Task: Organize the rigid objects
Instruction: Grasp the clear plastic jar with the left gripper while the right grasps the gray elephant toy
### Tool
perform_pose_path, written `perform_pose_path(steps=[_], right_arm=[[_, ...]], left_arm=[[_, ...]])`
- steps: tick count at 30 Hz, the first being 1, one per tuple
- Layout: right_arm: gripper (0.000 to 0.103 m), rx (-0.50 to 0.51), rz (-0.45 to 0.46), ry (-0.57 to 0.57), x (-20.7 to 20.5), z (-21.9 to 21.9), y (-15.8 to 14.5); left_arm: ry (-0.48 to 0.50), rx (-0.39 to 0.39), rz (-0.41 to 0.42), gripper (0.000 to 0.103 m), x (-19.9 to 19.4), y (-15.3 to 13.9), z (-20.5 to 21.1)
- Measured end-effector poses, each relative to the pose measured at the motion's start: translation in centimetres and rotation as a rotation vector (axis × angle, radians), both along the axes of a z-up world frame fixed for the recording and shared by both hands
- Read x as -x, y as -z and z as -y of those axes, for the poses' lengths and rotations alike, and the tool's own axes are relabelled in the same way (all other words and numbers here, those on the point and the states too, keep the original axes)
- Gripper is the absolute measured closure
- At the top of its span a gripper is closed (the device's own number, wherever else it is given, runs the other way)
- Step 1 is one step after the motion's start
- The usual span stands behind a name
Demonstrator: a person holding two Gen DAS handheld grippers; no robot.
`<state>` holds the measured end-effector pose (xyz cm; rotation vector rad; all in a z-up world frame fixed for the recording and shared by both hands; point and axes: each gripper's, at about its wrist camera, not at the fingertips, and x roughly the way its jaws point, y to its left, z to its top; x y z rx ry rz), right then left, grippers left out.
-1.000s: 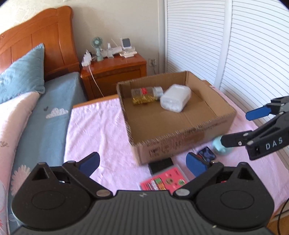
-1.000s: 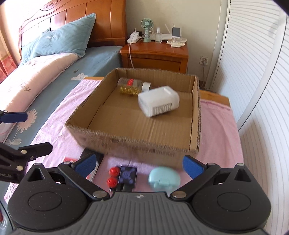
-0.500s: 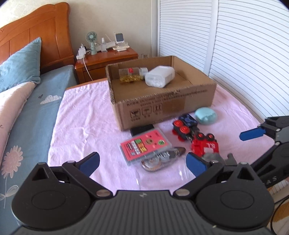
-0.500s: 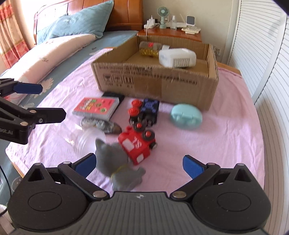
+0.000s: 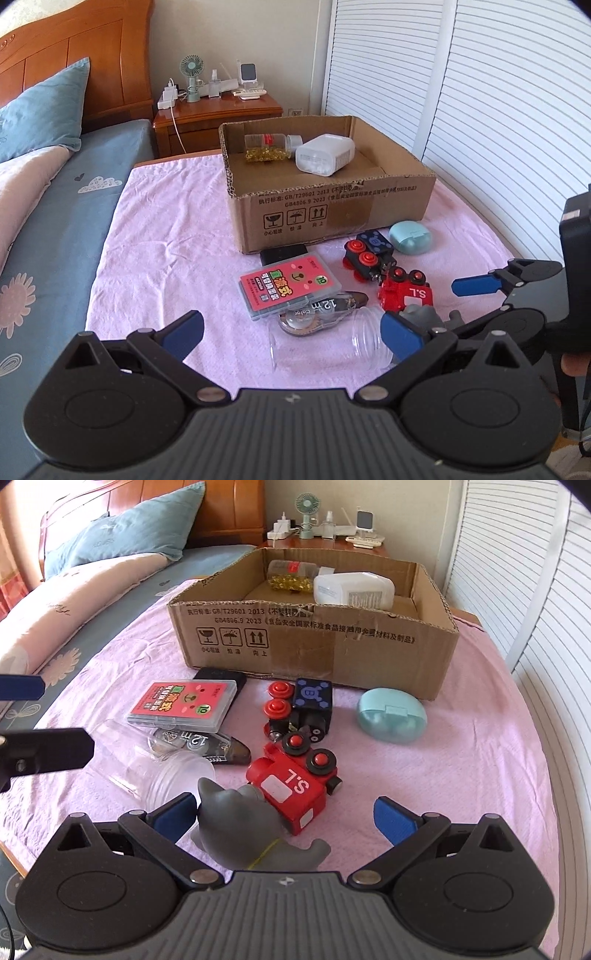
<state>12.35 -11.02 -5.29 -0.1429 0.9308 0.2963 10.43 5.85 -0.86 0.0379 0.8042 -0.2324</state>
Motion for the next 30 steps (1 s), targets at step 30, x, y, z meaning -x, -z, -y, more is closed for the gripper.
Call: perform_pose_path(steps=[30], right_arm=[[0.0, -0.077, -0.074, -0.058, 5.0, 3.3, 0.1]], left_arm=[[0.012, -0.065, -0.111, 0.002, -2.4, 5.1, 4.3]])
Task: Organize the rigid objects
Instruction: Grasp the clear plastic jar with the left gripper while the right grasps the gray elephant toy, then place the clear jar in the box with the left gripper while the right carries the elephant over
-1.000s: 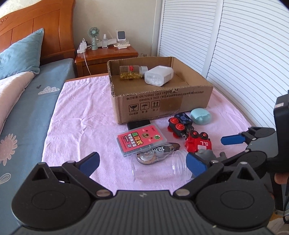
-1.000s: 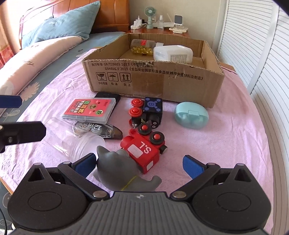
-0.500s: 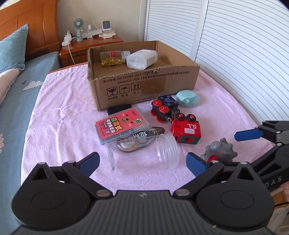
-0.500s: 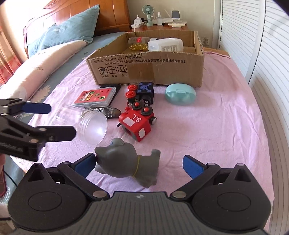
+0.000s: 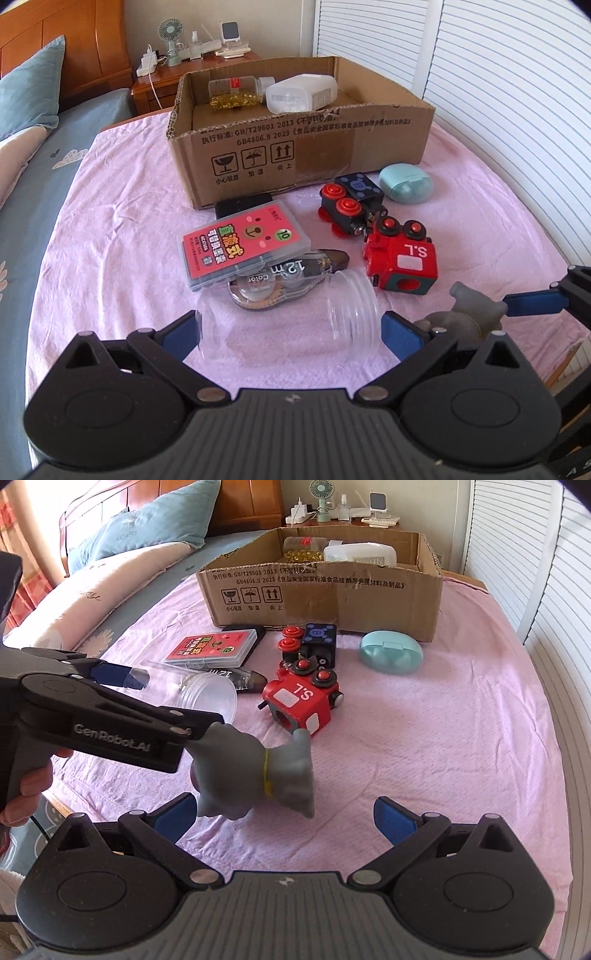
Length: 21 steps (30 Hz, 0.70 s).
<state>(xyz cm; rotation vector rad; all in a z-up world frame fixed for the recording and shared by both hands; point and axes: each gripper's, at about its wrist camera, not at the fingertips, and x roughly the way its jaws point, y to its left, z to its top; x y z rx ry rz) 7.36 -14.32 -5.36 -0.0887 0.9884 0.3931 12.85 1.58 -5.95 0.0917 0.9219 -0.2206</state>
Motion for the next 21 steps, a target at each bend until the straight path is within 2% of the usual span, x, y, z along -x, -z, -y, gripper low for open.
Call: perform_pose_path(steps=[2, 4, 11, 16, 19, 21], right_arm=[[0.0, -0.001, 0.012, -0.005, -0.1, -0.3, -0.1], [0.0, 0.006, 0.02, -0.015, -0.1, -0.6, -0.1], [0.001, 0.034, 0.024, -0.047, -0.5, -2.1, 0.2], [0.017, 0.094, 0.027, -0.059, -0.8, -3.2, 0.5], [0.024, 0.092, 0.021, -0.064, -0.9, -3.3, 0.5], [0.025, 0.094, 0.019, -0.069, -0.9, -3.3, 0.4]], left_arm=[[-0.019, -0.019, 0.008, 0.004, 0.0, 0.1, -0.2], [-0.024, -0.029, 0.014, 0.012, 0.0, 0.1, -0.6], [-0.051, -0.044, 0.027, 0.011, -0.4, -0.3, -2.3], [-0.059, -0.037, 0.019, 0.011, -0.6, 0.0, -2.4], [-0.062, -0.03, 0.016, 0.011, -0.6, 0.1, -2.6], [-0.06, -0.022, 0.015, 0.012, -0.6, 0.1, -2.7]])
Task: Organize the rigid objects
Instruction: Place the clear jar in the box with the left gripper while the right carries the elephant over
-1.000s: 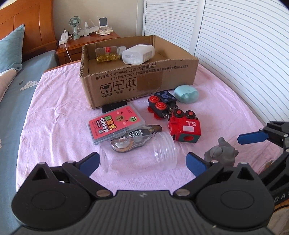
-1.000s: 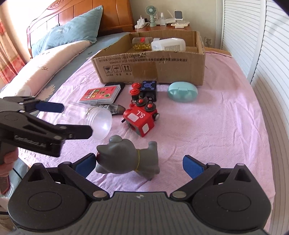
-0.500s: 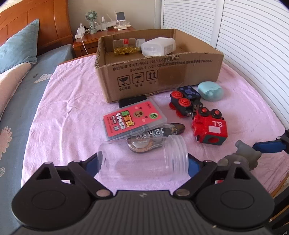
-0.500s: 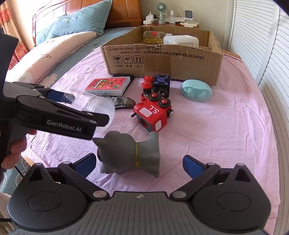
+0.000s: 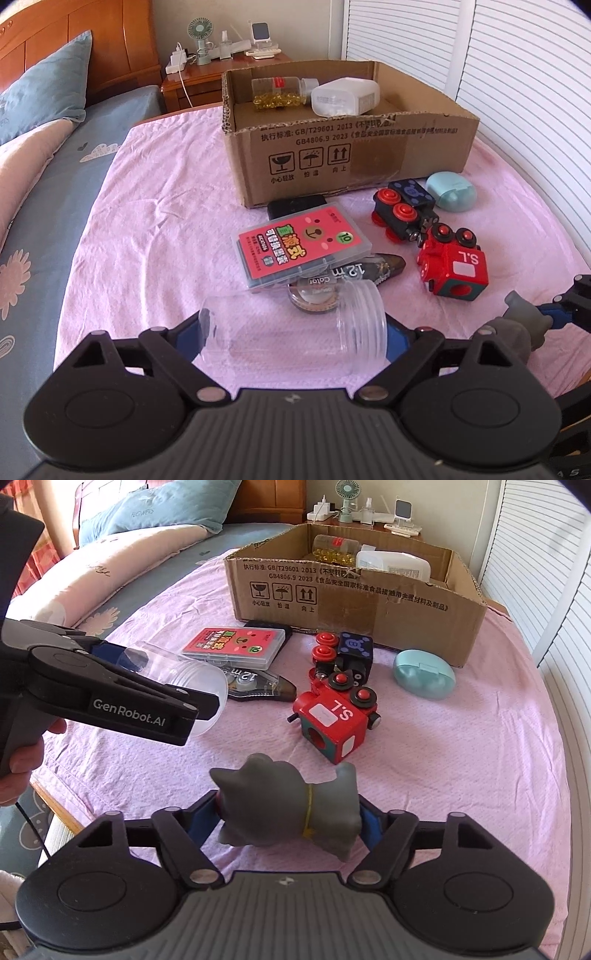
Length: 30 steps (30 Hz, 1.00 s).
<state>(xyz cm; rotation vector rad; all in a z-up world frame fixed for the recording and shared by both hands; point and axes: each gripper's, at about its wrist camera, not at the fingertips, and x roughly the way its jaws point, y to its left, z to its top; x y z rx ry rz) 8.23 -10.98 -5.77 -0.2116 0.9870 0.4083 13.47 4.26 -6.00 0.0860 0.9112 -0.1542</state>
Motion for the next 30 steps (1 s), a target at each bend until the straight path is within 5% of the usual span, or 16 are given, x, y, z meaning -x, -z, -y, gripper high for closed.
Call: perform_pose_path(steps=[20, 30], right_arm=[[0.026, 0.038, 0.031, -0.032, -1.7, 2.8, -2.0], [0.026, 0.021, 0.093, -0.033, -4.8, 4.4, -5.5]], left_arm=[[0.217, -0.04, -0.032, 0.012, -0.1, -3.8, -0.2], [0.256, -0.012, 0.068, 0.012, -3.8, -9.0, 0.7]])
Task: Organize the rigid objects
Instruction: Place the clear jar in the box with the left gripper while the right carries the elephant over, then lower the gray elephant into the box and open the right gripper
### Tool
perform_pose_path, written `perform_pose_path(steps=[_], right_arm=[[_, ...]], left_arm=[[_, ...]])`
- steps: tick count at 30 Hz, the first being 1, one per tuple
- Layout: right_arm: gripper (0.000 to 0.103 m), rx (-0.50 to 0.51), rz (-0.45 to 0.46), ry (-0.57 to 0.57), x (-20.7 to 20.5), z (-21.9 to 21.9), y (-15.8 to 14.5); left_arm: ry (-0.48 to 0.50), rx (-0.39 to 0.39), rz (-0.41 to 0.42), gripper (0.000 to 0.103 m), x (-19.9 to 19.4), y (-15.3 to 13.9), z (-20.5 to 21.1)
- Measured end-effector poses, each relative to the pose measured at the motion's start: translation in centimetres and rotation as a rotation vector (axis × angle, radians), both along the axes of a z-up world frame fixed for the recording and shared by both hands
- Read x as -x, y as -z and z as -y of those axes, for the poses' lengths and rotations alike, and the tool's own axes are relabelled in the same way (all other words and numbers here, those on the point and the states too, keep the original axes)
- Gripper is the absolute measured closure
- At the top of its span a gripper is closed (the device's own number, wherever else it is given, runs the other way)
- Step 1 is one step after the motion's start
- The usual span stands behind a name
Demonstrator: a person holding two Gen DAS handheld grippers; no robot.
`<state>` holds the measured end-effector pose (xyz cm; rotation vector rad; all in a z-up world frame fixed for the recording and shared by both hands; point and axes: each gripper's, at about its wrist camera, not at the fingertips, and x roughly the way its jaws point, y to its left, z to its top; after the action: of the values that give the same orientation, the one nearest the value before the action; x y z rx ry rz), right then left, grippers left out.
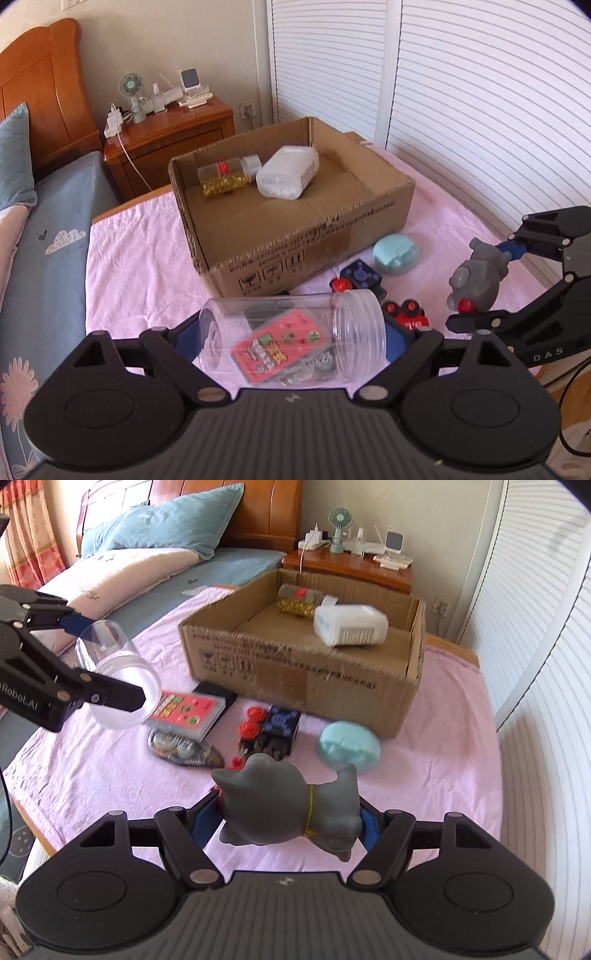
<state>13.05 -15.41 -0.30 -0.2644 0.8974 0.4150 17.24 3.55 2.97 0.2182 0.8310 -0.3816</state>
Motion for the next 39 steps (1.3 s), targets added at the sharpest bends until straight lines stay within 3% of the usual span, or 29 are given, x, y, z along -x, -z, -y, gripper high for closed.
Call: perform_pose_path(steps=[10, 18, 23, 34, 39], right_arm=[[0.026, -0.007, 0.11, 0.0, -4.0, 0.7, -4.0], [0.026, -0.007, 0.14, 0.013, -6.9, 0.8, -5.3], [0.026, -0.005, 0.146, 0.021, -8.9, 0.5, -5.7], [0.026, -0.009, 0.107, 0.055, -13.9, -0.7, -5.6], [0.026, -0.01, 0.08, 0.099, -16.2, -1.2, -5.2]], left_arm=[[-0.038, -0.026, 0.075, 0.012, -8.3, -2.4, 1.8], [-0.115, -0.006, 0.094, 0.007, -11.5, -0.8, 1.5], [-0.124, -0.007, 0.074, 0.007, -10.1, -0.4, 0.8], [-0.119, -0.048, 0.055, 0.004, -2.3, 0.0, 0.1], [-0.144, -0.024, 0.059, 0.004, -0.2, 0.7, -0.2]])
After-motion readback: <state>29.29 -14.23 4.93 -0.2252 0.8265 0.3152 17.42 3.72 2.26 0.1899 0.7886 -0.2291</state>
